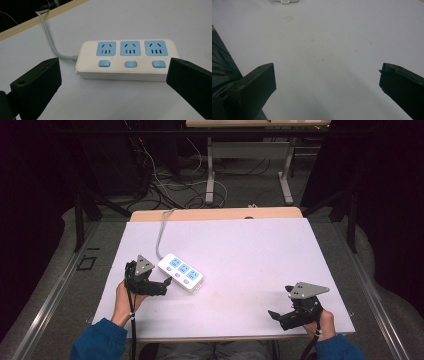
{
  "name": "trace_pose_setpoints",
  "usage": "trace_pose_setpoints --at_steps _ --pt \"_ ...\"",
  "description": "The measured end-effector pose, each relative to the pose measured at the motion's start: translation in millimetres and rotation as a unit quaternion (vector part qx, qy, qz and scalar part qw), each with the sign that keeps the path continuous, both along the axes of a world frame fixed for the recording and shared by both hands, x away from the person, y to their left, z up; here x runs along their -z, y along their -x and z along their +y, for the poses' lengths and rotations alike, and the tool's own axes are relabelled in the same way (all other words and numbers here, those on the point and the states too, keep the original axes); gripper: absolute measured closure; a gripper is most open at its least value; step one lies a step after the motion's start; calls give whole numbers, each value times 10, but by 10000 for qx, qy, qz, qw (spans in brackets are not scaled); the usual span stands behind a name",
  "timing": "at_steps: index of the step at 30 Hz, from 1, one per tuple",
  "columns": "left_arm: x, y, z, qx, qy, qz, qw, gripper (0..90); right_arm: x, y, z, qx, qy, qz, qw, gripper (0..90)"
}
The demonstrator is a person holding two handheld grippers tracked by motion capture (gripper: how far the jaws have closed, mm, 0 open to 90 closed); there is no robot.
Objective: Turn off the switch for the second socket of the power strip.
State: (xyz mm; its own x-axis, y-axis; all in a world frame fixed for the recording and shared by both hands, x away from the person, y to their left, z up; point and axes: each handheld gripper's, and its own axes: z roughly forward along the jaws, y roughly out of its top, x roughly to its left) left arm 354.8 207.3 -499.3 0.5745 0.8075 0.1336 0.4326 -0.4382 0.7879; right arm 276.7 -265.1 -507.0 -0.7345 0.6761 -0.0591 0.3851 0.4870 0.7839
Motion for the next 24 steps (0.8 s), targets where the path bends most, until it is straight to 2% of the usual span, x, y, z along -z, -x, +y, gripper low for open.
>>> trace_pose_setpoints --at_steps 8,12,14,24 --pt "24 -82 -32 17 -67 53 10000 0 10 -8 4 22 -11 -44 10000 2" --pt "36 -120 -64 -5 -26 31 10000 0 1 3 4 11 0 -26 10000 2" --pt "32 -139 -73 38 -84 67 9999 0 4 -3 3 -7 -4 -26 10000 2" --pt "53 -220 -132 39 -40 112 9999 0 10 -15 7 -39 -4 -51 10000 2"
